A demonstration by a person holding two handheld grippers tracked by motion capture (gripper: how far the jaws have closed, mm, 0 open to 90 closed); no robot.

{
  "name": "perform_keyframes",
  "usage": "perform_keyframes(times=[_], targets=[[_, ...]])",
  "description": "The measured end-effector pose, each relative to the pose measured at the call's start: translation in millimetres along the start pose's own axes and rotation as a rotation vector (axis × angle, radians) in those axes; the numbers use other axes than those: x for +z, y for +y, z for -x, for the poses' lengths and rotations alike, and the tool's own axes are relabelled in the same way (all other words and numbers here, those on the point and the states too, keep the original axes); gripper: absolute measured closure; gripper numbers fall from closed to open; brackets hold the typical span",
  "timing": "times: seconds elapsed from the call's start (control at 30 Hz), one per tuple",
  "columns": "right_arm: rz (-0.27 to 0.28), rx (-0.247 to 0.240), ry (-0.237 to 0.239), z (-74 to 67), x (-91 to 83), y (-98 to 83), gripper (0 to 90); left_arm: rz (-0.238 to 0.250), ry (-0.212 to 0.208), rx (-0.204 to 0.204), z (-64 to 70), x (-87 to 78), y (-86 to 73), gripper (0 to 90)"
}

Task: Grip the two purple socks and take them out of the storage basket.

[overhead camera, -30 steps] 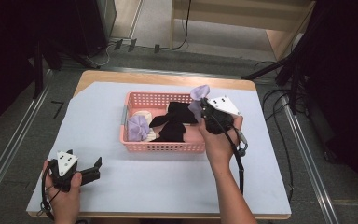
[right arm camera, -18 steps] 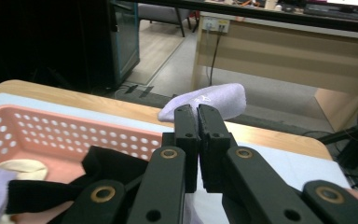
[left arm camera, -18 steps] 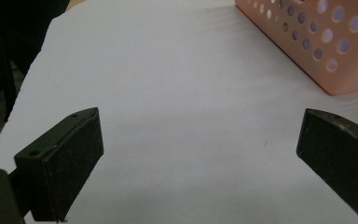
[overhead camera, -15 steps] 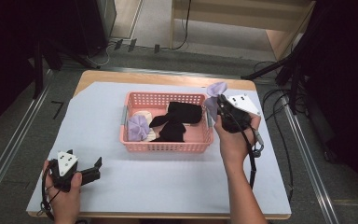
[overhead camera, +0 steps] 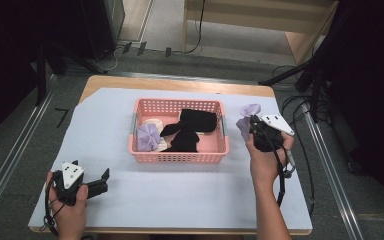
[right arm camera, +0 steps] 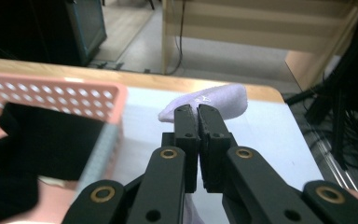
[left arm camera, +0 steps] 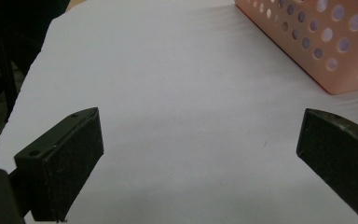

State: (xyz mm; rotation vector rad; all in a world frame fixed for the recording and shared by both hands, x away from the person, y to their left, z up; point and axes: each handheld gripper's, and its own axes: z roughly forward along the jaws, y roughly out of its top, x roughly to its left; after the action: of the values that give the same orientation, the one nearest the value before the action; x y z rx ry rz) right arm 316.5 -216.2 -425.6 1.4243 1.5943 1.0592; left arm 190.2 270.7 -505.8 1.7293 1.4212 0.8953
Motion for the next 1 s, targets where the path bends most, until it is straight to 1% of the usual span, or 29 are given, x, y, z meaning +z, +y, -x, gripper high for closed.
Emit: perform_keyframes(times=[0.13,0.23,0.33,0.43,0.53,0.6,0.7,0.77,0.8,1.0], targets=[[-0.02,0.024,-0.017,7.6,3.6,-10.5,85.7,0.0,0.0,0.001,0.0,0.0,0.0,1.3],[-0.02,0.053,-0.034,10.6,4.5,-14.1,76.3,0.001,0.0,0.001,0.1,0.2,0.0,1.3],[-0.007,0.061,-0.026,9.0,3.5,-13.2,72.7,0.0,0.0,0.002,0.1,0.2,0.0,1.3],[0.002,0.066,0.005,0.2,2.1,-10.6,71.3,-0.001,0.001,0.002,0.3,0.2,0.0,1.3],[0.004,0.04,0.051,-17.8,2.3,-8.5,70.5,0.0,-0.001,0.002,0.2,0.2,0.0,1.3],[0.0,0.014,0.086,-32.9,3.2,-7.7,70.5,0.0,-0.001,0.002,0.1,0.2,0.0,1.3],[-0.001,-0.009,0.144,-57.6,5.5,-6.8,70.4,-0.002,-0.001,0.001,0.0,0.1,0.1,1.3],[-0.008,-0.016,0.183,-75.9,7.4,-6.1,70.4,-0.002,-0.002,-0.001,-0.2,0.2,0.1,1.3],[-0.012,-0.021,0.197,-81.4,8.3,-5.8,70.4,0.0,-0.002,-0.003,-0.2,0.2,0.1,1.3],[-0.044,-0.045,0.285,-125.6,16.9,-7.6,70.5,0.003,-0.006,-0.006,-0.9,0.4,0.0,1.3]])
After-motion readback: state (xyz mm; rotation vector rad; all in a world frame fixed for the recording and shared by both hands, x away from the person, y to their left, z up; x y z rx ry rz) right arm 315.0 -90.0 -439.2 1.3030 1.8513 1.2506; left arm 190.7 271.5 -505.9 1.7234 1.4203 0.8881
